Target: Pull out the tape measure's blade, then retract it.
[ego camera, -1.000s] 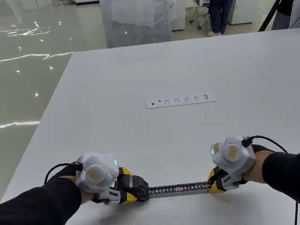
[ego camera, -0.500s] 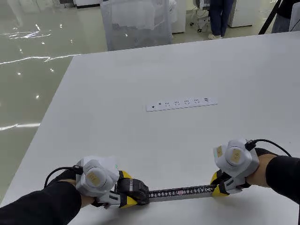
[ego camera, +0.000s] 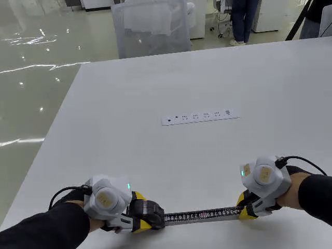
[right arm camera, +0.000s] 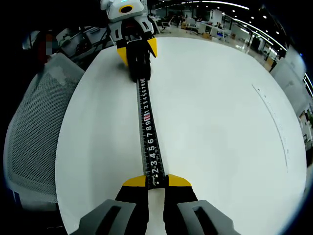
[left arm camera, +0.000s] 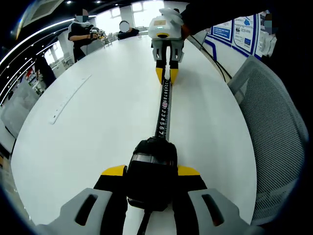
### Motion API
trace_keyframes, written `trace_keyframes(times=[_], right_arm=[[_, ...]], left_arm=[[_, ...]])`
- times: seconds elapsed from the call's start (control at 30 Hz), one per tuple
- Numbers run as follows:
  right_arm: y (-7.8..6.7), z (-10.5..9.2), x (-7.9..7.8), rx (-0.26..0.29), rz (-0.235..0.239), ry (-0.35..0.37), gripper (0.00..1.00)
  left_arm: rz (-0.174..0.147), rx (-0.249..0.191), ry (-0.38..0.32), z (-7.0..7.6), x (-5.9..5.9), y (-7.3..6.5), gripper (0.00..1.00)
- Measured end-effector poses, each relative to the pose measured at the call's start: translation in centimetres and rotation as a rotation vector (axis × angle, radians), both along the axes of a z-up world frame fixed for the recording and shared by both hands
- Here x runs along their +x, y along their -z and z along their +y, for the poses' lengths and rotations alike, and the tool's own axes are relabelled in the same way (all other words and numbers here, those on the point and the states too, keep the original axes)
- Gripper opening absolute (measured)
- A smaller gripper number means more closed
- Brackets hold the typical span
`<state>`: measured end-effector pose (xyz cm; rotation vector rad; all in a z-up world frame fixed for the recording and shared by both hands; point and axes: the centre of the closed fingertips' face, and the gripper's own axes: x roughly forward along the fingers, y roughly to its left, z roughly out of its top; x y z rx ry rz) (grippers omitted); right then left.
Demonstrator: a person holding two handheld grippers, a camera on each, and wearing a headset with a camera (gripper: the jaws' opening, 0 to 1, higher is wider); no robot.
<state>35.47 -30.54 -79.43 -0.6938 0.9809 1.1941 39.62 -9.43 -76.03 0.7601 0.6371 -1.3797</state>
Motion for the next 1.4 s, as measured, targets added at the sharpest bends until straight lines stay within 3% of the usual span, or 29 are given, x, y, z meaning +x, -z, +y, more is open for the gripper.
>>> trace_keyframes(times=[1.4], right_arm=[[-0.3, -2.2, 0.0, -0.013, 0.005, 0.02, 0.05]], left_arm=[[-0.003, 0.002, -0.009, -0.1, 0.1, 0.0, 0.3]])
